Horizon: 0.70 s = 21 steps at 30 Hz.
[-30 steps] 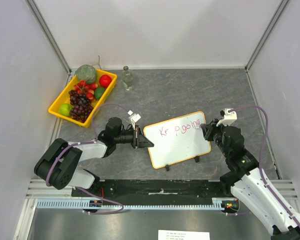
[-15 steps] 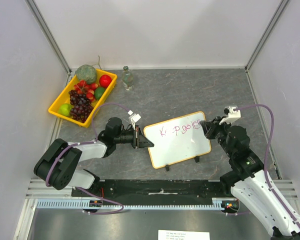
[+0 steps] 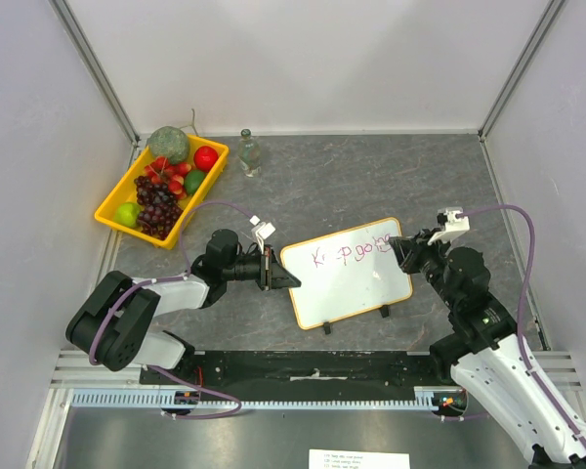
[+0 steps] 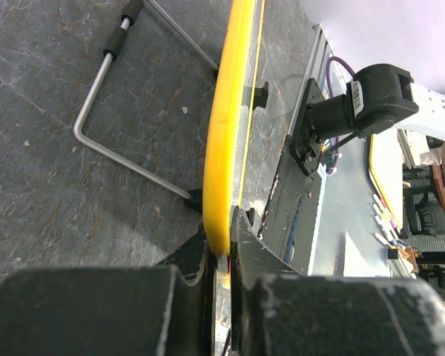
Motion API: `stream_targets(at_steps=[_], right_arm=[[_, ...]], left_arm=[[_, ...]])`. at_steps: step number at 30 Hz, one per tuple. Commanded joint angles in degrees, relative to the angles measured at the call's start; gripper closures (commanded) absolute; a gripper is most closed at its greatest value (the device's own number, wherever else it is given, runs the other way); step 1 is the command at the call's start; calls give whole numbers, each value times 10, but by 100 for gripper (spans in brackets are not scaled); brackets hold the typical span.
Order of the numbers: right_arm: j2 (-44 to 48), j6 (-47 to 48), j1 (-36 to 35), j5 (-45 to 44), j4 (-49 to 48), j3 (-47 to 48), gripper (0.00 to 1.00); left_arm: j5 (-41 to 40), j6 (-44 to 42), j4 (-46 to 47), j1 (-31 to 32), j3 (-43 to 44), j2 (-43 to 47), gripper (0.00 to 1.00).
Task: Write a sentence on the whiteboard
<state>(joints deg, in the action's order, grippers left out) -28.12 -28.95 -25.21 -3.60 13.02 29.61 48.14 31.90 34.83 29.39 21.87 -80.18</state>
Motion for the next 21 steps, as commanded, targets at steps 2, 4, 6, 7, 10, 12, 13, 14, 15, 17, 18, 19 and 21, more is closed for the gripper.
stream_targets(at_steps=[2, 4, 6, 7, 10, 12, 13, 14, 15, 17, 18, 19, 21], right_arm=[[4, 14, 2, 12, -8, 8, 100], [2, 19, 1, 14, -8, 7, 100], [0, 24, 2, 14, -9, 6, 100], [0, 27, 2, 14, -8, 6, 100], [-3, 33, 2, 17, -10, 7, 100], [-3, 39, 2, 23, -11, 7, 100], [-4, 42, 2, 25, -12, 5, 100], [-2, 43, 3, 25, -16, 3, 100], [-2, 44, 2, 25, -17, 1, 100], [-3, 46, 2, 26, -19, 1, 100], [-4, 46, 2, 28, -19, 1, 100], [-4, 48, 2, 29, -19, 1, 100], [-4, 54, 2, 32, -21, 0, 100]], left_arm=[[-67, -76, -50, 1, -9, -2, 98], [-66, -76, -49, 1, -9, -3, 98], [-66, -76, -50, 1, -9, -5, 98], [-66, -77, -50, 1, -9, -4, 98], [-67, -76, -50, 1, -9, -4, 98], [-66, -76, -50, 1, -8, -6, 98], [-65, -76, -50, 1, -8, -6, 98], [-66, -77, -49, 1, -8, -7, 98], [-66, -76, -49, 1, -8, -6, 98], [-67, -76, -49, 1, -8, -8, 98], [-66, -76, -49, 1, -8, -7, 98], [-66, -76, -49, 1, -7, -9, 98], [-64, -76, -49, 1, -7, -10, 98]])
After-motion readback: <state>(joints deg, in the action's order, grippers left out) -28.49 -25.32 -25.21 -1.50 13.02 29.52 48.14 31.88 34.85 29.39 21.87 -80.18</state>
